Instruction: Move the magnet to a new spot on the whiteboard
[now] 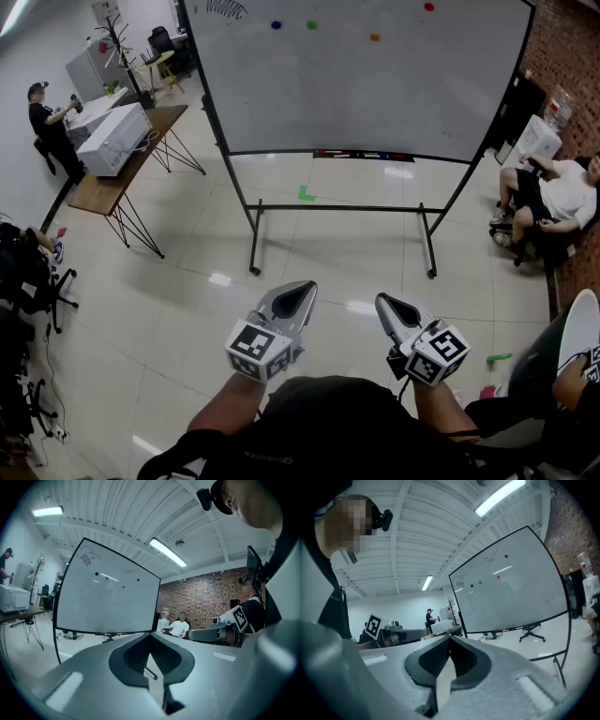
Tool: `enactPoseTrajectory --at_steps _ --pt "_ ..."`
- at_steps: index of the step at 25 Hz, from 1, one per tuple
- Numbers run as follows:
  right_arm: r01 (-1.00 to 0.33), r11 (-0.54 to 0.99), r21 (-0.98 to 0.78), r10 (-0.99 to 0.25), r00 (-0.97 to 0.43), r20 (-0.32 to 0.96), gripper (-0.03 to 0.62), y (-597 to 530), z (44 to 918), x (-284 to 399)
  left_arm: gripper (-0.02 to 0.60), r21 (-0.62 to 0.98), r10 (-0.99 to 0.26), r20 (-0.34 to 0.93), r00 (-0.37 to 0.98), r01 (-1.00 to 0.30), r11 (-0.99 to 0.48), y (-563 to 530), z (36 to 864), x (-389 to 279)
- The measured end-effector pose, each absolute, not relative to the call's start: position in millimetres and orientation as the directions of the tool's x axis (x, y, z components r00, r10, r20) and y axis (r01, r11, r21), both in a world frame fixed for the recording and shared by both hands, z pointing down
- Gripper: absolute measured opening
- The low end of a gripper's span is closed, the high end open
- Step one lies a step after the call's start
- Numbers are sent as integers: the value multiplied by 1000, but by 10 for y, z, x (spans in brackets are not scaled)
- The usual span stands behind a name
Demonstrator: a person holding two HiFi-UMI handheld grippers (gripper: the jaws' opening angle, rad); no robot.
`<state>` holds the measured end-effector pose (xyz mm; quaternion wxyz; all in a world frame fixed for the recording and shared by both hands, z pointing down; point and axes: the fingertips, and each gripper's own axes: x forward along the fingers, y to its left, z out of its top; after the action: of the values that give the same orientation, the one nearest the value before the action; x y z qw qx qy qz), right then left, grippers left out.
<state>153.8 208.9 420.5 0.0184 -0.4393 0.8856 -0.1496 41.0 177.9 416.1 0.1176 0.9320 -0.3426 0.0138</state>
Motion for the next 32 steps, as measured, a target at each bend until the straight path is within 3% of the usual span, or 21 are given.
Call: enactPoseTrajectory --at_steps 18,32 --pt "-738 612 -283 -747 -657 97 11 2039 4163 1773 16 192 -668 118 735 -677 -711 1762 4138 643" --pt "-678 659 -325 -693 -715 86 11 1907 4366 2408 17 172 -710 157 686 -727 -664 1776 4205 1323"
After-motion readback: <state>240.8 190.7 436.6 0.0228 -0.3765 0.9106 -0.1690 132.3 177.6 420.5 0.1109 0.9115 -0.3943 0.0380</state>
